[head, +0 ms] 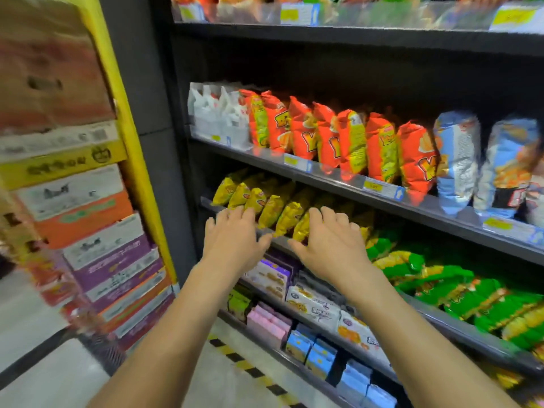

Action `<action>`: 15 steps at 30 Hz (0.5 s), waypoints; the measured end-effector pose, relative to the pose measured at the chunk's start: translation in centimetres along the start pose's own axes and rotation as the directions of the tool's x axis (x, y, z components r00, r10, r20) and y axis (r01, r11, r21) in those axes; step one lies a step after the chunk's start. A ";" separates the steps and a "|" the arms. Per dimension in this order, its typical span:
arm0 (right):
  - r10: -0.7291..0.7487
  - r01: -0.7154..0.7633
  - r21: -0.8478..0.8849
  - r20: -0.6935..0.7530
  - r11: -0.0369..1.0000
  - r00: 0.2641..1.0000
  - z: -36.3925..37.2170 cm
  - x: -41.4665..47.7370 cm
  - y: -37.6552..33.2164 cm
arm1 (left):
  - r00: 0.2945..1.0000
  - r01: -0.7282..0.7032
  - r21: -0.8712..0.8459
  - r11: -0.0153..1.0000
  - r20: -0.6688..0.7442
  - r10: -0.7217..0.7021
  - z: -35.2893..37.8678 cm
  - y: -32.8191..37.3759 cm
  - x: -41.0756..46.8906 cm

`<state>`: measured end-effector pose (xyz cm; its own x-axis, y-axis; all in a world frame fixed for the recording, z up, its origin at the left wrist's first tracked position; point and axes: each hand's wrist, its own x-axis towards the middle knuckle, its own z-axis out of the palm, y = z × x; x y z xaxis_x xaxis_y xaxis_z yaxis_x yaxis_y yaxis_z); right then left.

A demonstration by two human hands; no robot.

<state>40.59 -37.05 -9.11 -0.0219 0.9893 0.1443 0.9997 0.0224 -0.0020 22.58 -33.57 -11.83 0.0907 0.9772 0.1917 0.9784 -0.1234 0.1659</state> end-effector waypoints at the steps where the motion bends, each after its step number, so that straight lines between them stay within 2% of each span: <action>1: -0.014 0.014 -0.002 0.005 1.000 1.000 0.2 0.2 -1.3 | 1.000 0.023 0.004 1.000 0.001 -0.023 -0.1 -1.3 -0.2; 7: -0.087 0.086 0.030 0.023 0.996 0.996 1.2 2.6 -7.5 | 0.995 0.102 0.018 0.995 0.007 -0.102 -0.8 -7.1 -0.1; 15: -0.119 0.116 0.066 0.054 0.991 0.991 3.7 9.1 -11.8 | 0.984 0.169 0.014 0.986 0.047 -0.169 0.7 -11.7 4.7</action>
<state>28.58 -27.81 -11.47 -0.1412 0.9859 0.0894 0.9880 0.1461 -0.0507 11.65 -27.37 -13.53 -0.0676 0.9910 0.1156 0.9823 0.0458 0.1818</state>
